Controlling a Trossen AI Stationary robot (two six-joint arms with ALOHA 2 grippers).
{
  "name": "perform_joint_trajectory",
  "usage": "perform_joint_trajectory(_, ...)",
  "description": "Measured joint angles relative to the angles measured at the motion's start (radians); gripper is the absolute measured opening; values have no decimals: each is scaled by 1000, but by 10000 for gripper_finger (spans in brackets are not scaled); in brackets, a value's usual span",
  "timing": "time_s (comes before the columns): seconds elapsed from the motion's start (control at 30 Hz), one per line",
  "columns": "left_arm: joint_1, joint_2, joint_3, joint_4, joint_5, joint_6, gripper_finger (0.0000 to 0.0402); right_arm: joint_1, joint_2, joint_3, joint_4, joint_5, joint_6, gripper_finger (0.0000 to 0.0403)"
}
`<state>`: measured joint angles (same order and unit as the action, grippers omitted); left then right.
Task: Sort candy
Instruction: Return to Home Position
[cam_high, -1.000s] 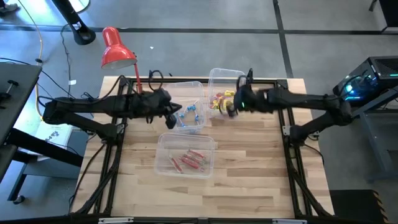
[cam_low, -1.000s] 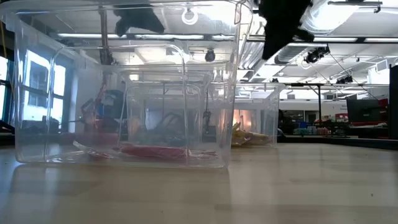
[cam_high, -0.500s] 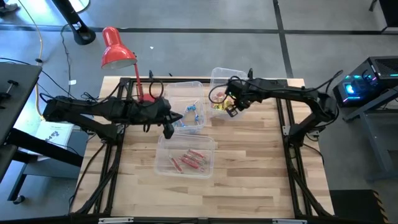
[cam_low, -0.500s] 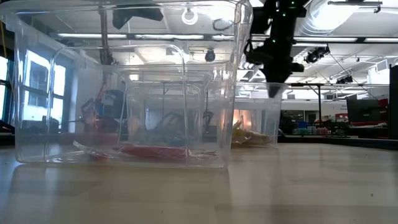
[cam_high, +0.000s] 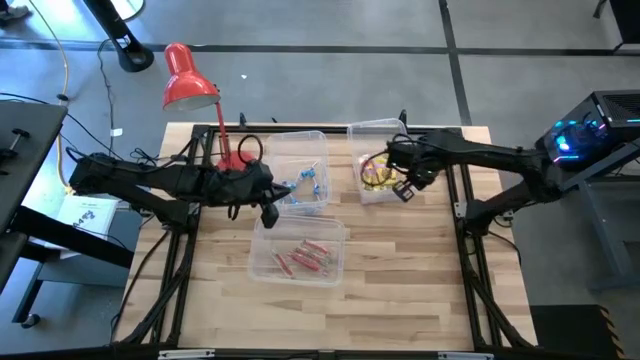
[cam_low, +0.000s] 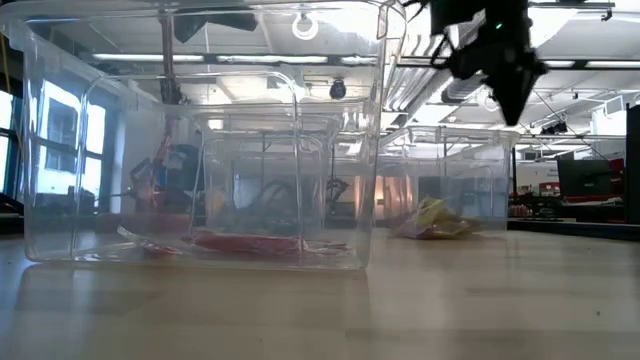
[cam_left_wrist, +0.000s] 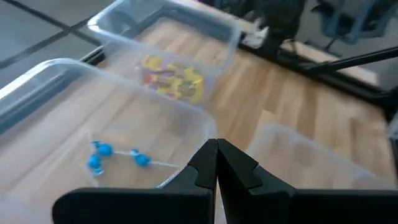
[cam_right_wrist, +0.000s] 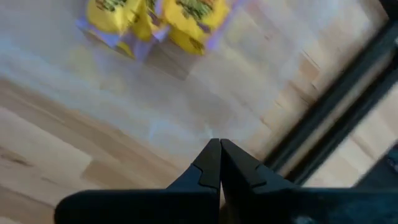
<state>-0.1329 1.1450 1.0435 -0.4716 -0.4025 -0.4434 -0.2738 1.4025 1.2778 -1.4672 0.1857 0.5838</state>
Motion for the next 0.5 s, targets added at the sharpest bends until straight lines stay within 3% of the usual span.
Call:
perform_joint_trajectory(0.2, 3, -6, 0, -119, -49, -30, 0, 92, -142, 0, 24, 19, 167, 0)
perform_joint_trajectory(0.33, -29, -26, 0, -289, 48, -111, 0, 172, -207, 0, 104, 24, 248, 0)
perform_joint_trajectory(0.5, -181, -70, 0, -385, 141, -123, 0, 272, -212, 0, 236, 35, 276, 0)
